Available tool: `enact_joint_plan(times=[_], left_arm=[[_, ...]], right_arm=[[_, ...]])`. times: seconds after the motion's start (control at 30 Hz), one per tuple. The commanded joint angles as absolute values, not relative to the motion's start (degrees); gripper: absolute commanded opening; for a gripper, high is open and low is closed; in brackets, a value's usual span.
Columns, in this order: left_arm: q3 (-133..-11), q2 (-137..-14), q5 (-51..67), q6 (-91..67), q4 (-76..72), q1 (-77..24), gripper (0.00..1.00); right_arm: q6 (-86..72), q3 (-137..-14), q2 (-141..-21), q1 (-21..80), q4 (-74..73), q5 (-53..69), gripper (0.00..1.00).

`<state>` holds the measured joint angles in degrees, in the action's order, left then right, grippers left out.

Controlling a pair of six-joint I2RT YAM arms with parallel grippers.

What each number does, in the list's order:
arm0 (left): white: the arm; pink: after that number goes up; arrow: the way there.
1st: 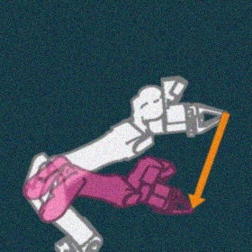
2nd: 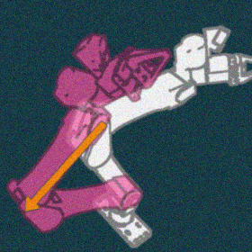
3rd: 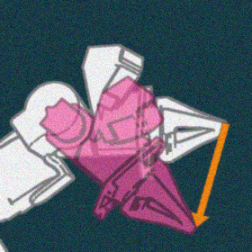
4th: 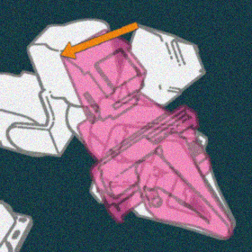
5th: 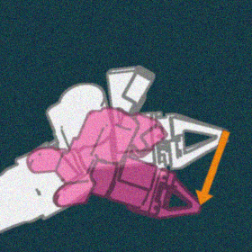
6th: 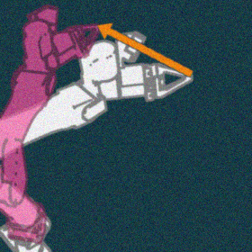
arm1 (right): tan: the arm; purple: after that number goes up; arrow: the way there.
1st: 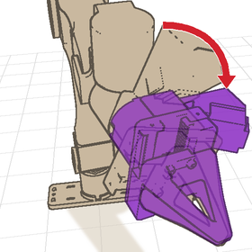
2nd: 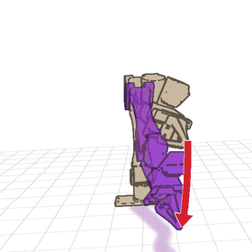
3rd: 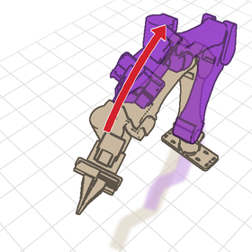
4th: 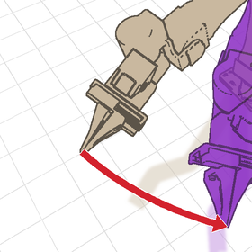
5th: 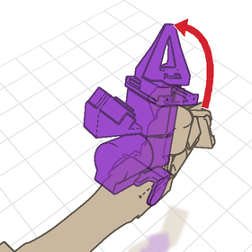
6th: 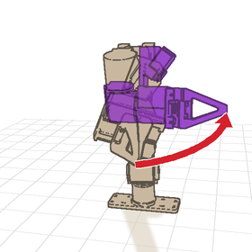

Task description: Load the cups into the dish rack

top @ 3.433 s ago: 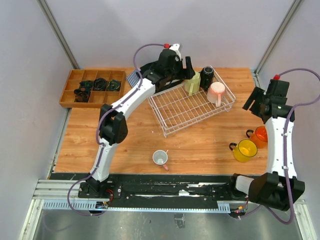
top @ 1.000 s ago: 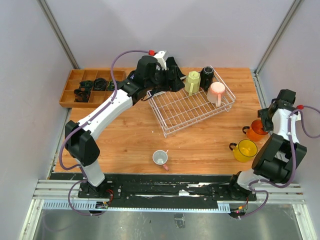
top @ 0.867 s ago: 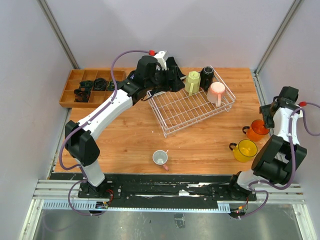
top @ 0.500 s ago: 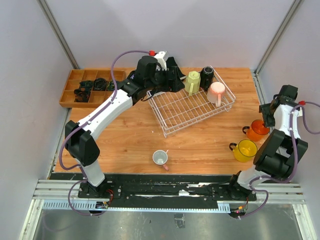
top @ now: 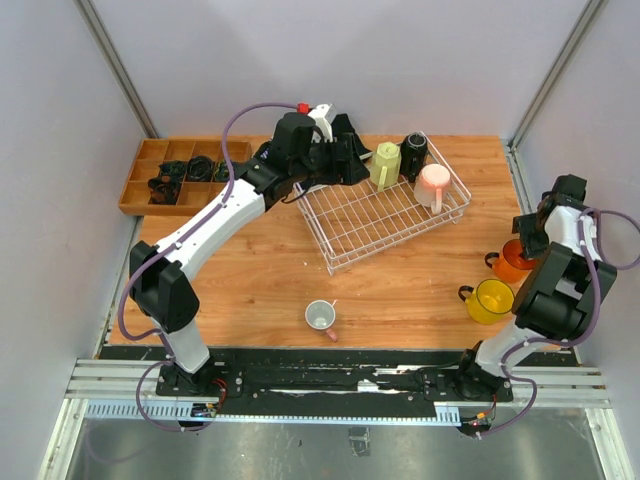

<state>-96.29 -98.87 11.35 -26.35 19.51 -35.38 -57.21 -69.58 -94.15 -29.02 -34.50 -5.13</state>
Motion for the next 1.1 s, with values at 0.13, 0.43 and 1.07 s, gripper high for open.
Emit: enact_joint_plan(times=[0.13, 0.43, 1.07], left_arm=[[-95.36, -95.63, 12.34, -27.07, 19.9, -35.24, 0.84], [-94.97, -94.77, 12.76, -27.03, 20.26, -35.24, 0.85], [-89.16, -90.99, 25.14, -34.64, 14.24, -34.64, 0.84]], right_arm=[[-57.67, -70.31, -98.54, -29.88, -34.72, -5.16, 0.61], [-56.23, -70.1, -100.3, -29.59, -34.6, -3.79, 0.44], [-44.36, -71.2, -86.98, -26.63, -26.96, 13.54, 0.01]])
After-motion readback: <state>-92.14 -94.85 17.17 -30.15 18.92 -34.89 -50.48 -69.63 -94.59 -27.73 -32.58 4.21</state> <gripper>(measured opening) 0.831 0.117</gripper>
